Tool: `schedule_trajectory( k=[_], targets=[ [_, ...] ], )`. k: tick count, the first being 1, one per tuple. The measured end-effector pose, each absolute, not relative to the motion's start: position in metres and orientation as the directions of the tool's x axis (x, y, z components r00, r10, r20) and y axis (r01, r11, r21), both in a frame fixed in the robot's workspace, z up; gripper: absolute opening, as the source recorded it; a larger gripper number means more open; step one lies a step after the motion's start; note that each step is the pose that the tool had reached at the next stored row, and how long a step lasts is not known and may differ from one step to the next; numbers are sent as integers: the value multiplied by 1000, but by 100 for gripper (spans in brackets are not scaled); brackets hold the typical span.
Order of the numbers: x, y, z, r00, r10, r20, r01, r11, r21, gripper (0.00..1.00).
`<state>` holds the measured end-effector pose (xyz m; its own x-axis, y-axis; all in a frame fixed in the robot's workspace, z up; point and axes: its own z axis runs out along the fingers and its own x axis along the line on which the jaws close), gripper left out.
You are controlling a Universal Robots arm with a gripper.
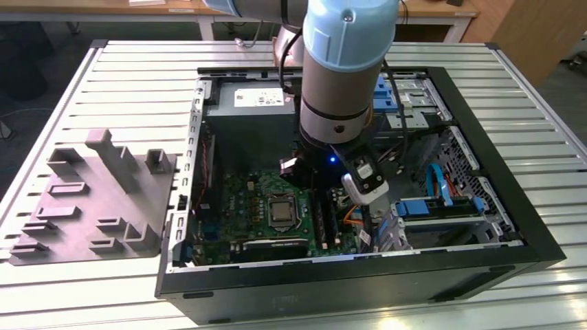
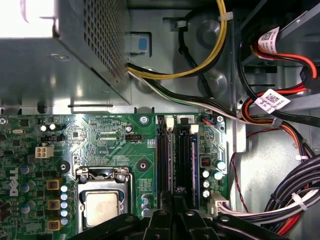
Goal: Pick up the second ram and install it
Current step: 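Insert the second ram into the second slot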
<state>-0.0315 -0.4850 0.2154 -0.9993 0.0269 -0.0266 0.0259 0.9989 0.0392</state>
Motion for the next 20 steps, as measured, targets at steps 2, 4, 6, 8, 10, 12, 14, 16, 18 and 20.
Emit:
schedule_trajectory(
  k=[2, 4, 6, 8, 10, 12, 14, 16, 18, 20],
  targets=[
    [-31, -485, 215, -999, 27, -27, 26, 999, 39, 20],
    [-31, -485, 215, -999, 27, -27, 26, 999, 39, 20],
    [-31, -485, 217, -999, 27, -27, 26, 999, 39, 20],
    [-31, -485, 222, -999, 27, -27, 26, 999, 39, 20],
    [-31, -485, 228, -999, 27, -27, 26, 999, 39, 20],
    [-31, -485, 235, -999, 27, -27, 26, 999, 39, 20],
    [-31, -485, 238, -999, 27, -27, 26, 999, 37, 20],
    [-31, -485, 238, -999, 27, -27, 26, 999, 37, 20],
    [-31, -485, 238, -999, 27, -27, 26, 999, 37, 20],
    [-31, -485, 238, -999, 27, -27, 26, 999, 37, 20]
  ],
)
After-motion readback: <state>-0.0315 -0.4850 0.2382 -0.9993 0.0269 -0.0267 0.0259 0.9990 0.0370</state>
